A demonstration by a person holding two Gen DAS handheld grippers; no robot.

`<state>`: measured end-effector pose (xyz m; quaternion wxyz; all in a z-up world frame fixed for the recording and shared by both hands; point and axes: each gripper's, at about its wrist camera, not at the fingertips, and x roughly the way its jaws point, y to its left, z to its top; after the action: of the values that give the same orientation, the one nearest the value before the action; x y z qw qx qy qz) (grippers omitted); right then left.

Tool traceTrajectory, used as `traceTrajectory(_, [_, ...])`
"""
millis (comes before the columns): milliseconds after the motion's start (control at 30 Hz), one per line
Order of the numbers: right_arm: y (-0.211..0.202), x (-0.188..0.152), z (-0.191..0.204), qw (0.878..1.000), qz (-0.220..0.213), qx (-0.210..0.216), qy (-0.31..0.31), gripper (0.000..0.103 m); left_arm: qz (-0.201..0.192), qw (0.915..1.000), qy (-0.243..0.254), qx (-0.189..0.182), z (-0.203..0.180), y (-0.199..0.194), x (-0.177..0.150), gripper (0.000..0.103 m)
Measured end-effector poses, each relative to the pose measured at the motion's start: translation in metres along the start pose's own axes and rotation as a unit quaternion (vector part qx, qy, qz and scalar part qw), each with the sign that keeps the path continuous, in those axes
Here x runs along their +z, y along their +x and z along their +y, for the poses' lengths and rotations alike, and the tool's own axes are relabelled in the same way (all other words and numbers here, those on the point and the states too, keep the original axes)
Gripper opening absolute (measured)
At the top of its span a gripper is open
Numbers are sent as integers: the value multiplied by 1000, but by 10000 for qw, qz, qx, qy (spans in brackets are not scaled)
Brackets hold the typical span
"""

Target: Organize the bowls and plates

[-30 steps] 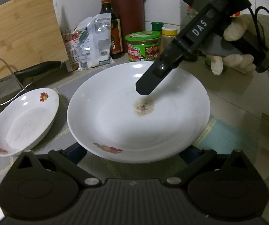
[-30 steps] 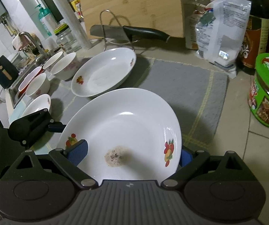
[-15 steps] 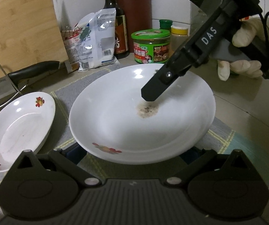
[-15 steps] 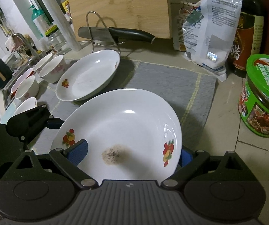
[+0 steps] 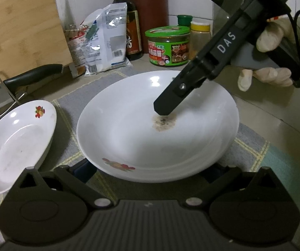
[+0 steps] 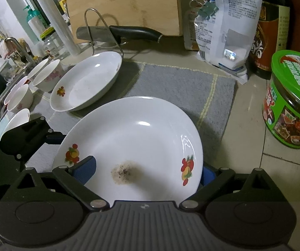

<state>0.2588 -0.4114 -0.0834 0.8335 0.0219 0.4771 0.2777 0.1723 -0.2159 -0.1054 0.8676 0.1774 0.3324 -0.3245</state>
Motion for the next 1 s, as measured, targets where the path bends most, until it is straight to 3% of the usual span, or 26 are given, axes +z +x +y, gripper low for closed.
traceTrajectory(233, [-9,-2,6,9995,-98,-308,-71,103,52,9998,-173,8,-3,-13,-7,102])
traceTrajectory(500, [-31,-2,22,9971,-499,-578,-42,103,-90,9977,-653,138,-5,-49,-13,102])
traceTrajectory(800, [-40,-6,73,9952,-844,-441,-228,103,-401,9922,-1128,357,-6,-100,-22,102])
traceTrajectory(1000, [-32,-15,125,9948,-780,-527,-385,103,-591,9900,-1202,436,0,-139,-43,102])
